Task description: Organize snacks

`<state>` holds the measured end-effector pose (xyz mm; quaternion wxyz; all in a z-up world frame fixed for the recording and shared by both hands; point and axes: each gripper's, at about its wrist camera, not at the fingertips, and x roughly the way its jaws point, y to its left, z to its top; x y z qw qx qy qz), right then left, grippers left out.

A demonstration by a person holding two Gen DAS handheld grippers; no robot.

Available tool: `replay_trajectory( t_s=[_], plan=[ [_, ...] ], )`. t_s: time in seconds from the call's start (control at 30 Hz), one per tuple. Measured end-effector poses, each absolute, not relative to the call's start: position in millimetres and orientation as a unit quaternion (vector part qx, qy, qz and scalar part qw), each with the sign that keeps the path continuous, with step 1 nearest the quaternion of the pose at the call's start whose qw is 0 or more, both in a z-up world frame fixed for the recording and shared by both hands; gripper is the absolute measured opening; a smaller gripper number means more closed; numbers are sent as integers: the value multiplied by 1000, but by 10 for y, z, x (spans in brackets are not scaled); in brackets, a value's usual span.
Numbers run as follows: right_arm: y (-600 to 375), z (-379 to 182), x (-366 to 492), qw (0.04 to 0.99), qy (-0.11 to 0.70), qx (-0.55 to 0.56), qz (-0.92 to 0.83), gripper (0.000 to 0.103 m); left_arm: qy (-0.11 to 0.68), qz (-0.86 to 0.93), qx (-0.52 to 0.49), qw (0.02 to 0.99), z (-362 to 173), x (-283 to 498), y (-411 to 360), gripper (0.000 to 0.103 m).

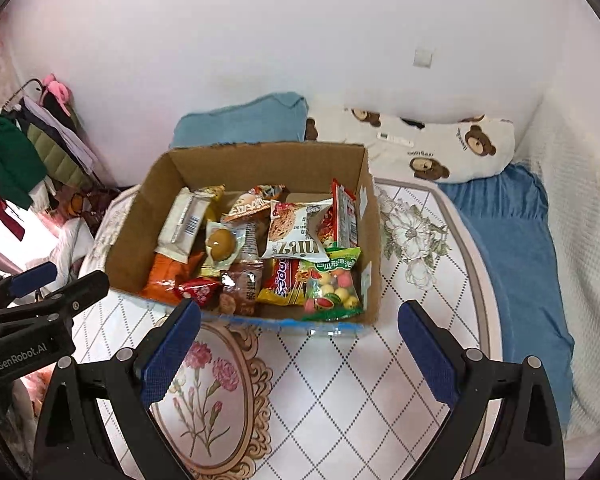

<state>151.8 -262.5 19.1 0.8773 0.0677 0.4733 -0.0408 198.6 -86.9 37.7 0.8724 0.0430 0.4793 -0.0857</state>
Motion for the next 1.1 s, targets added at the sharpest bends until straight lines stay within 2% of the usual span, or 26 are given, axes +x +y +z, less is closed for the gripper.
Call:
replay_trajectory(
  t_s=[0.23,0.47,1.1],
  plan=[
    [-2524,535,941,900,430,62,-46,102,427,-83,48,899,666,1401,-783,89],
    [-2457,817,438,915,396,63,-51,102,406,-86,45,909,819,987,-722,89],
    [-2218,1321,-356,936,347,49,-47,103,357,-82,27,930,1164,516,-548,89]
  ],
)
